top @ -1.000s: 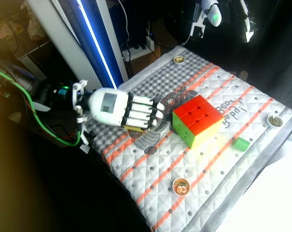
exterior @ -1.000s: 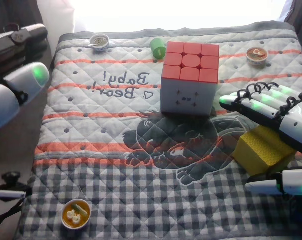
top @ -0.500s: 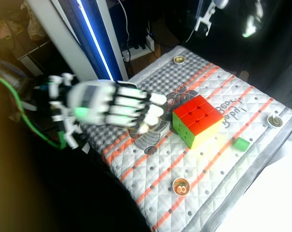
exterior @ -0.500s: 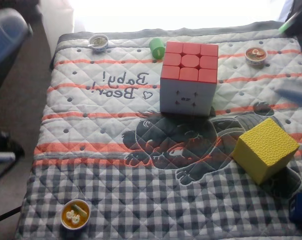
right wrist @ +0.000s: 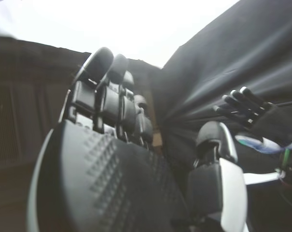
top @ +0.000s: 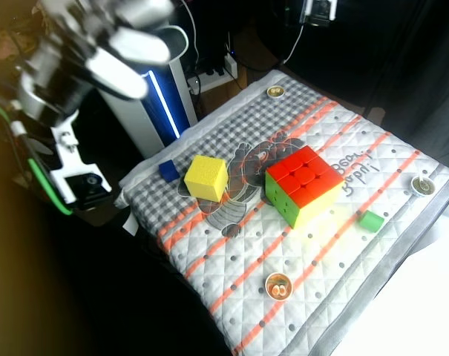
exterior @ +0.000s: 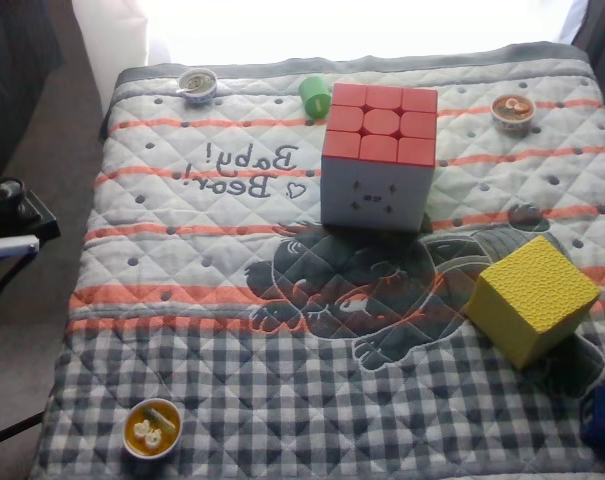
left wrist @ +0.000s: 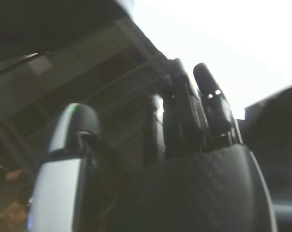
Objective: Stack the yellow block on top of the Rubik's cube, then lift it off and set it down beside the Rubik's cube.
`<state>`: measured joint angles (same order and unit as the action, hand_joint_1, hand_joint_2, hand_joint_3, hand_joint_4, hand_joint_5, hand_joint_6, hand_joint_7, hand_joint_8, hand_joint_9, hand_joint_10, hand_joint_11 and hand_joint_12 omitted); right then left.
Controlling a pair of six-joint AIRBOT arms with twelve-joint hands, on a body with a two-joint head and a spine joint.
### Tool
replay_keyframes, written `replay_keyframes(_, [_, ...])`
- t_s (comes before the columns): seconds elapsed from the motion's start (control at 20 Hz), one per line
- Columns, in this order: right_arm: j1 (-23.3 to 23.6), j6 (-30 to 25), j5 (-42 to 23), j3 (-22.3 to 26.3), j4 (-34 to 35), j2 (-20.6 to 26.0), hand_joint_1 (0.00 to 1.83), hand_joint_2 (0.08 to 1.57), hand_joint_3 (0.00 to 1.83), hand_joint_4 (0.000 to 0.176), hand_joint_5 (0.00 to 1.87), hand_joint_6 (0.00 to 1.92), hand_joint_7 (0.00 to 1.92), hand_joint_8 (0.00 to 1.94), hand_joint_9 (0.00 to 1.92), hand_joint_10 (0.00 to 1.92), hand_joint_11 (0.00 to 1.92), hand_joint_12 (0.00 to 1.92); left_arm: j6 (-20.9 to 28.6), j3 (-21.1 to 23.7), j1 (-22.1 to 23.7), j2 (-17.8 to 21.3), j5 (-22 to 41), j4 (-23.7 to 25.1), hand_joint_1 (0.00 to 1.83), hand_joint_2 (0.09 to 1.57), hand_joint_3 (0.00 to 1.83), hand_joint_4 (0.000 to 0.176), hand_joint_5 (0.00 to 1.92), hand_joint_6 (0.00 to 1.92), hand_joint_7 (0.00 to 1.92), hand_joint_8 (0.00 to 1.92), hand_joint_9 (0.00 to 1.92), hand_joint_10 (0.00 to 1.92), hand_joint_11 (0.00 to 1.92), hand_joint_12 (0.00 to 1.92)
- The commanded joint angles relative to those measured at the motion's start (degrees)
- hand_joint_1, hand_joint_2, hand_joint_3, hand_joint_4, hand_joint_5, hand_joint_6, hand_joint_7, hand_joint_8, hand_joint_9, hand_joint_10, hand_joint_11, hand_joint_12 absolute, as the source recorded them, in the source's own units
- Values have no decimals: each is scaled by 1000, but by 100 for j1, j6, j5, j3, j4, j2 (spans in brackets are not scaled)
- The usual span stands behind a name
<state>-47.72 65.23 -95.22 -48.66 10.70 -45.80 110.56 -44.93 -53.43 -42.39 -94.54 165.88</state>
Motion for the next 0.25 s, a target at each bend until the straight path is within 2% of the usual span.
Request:
replay_keyframes(0.0, [102,5,-572,-12,-124,3,67,1174,345,112,0,626,258,253,1,903,0,1671,-42,-15,94,-10,-667,186,198,1257,3,76,271,332,400,34,327,29,0,590])
replay_keyframes(0.05, [178,5,-572,0,-199,-4,67,1174,345,112,0,626,258,253,1,903,0,1671,-64,-12,112,-18,-667,186,198,1257,3,76,271,332,400,34,327,29,0,590])
replay_keyframes(0.1, [256,7,-575,43,-212,19,70,1124,448,112,0,630,217,350,0,905,0,1673,-64,10,132,-15,-669,188,247,1333,26,47,374,328,482,50,394,57,0,994])
replay_keyframes(0.15, [262,21,-577,99,-210,55,71,1089,520,112,0,629,179,440,0,908,0,1678,-122,61,201,-1,-669,192,52,1400,49,87,302,286,398,14,362,41,0,1092])
replay_keyframes(0.2, [176,73,-577,199,-203,146,75,1063,572,112,0,630,139,533,0,911,0,1681,-211,136,226,-2,-671,203,396,1249,0,113,470,341,502,44,474,81,0,1212])
